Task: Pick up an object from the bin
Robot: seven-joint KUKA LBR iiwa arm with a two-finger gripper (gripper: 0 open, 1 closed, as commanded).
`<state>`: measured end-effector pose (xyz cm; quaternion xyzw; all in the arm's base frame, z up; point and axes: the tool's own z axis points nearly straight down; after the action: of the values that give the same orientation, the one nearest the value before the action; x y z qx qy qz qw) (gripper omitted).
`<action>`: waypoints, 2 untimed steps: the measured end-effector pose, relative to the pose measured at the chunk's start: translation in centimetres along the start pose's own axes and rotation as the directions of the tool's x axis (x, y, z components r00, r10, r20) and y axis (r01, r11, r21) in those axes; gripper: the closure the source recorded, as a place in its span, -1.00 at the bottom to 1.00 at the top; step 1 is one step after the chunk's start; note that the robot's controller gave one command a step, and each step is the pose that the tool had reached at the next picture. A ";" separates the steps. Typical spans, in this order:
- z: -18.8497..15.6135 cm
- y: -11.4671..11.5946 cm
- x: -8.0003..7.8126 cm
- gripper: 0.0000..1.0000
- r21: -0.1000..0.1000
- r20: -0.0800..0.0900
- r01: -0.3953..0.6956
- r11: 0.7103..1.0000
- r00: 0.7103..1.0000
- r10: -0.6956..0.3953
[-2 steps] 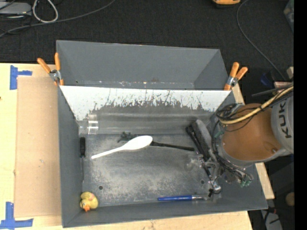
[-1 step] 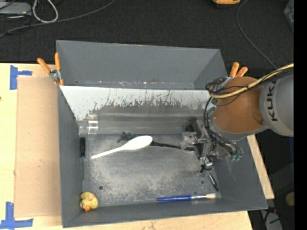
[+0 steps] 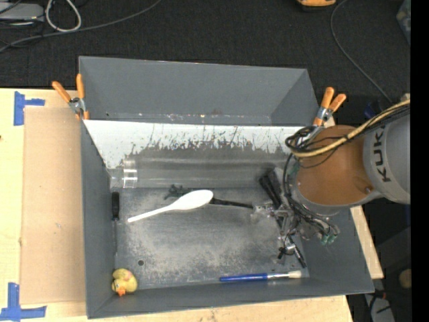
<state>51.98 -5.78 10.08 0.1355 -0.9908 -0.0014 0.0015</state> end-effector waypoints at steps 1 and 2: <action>1.8 -1.8 -4.9 -1.00 0.000 0.007 -0.139 0.990 0.990 0.139; 3.0 -2.6 -6.8 1.00 -0.002 -0.002 -0.033 0.999 0.999 0.033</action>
Offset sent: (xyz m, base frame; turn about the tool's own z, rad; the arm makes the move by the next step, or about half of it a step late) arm 0.0711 -0.0077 -0.0308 0.0323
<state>59.21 -6.45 7.06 0.1194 -0.9928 -0.0024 0.0027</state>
